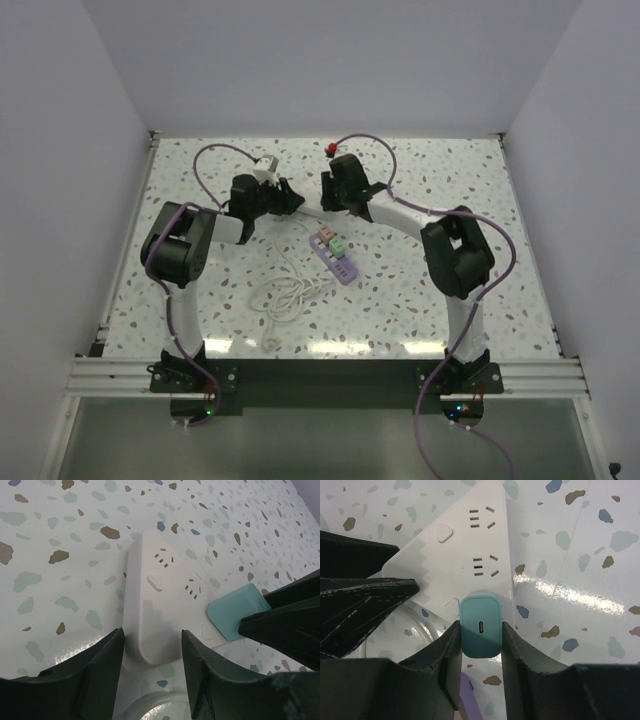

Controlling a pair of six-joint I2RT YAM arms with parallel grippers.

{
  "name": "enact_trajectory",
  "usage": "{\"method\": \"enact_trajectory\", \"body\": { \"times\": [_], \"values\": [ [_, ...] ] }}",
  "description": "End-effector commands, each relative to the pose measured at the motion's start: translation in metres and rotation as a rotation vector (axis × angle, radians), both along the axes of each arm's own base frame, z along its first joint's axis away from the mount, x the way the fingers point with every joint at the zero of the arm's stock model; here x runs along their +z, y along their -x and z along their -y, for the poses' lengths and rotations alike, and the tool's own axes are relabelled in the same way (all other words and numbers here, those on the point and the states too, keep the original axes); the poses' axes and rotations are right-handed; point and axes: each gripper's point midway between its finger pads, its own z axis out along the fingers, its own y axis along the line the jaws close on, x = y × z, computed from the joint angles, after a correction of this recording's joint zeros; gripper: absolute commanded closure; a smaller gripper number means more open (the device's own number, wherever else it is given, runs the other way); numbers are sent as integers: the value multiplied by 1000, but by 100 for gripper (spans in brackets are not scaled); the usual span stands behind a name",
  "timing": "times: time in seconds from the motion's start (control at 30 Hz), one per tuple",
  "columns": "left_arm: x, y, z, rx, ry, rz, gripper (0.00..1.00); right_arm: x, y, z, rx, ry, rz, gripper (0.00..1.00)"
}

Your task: Insert the plug

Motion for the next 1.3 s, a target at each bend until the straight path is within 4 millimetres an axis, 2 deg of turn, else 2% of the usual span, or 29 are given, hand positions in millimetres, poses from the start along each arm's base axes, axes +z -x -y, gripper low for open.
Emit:
{"method": "enact_trajectory", "body": {
  "times": [0.0,0.27,0.53,0.87,1.13,1.27],
  "values": [
    [13,-4,9,-38,39,44,46,-94,66,48,-20,220,-295,100],
    [16,-1,12,-49,43,47,46,-105,79,55,-29,219,-322,100],
    [17,1,19,-64,40,53,47,-112,85,51,-19,217,-344,100],
    [12,1,21,-69,38,38,48,-139,109,43,-5,250,-408,100],
    [11,1,22,-73,39,33,48,-137,124,49,-15,265,-416,100],
    [10,0,24,-76,41,32,48,-142,136,44,-6,280,-431,100]
  ]
}}
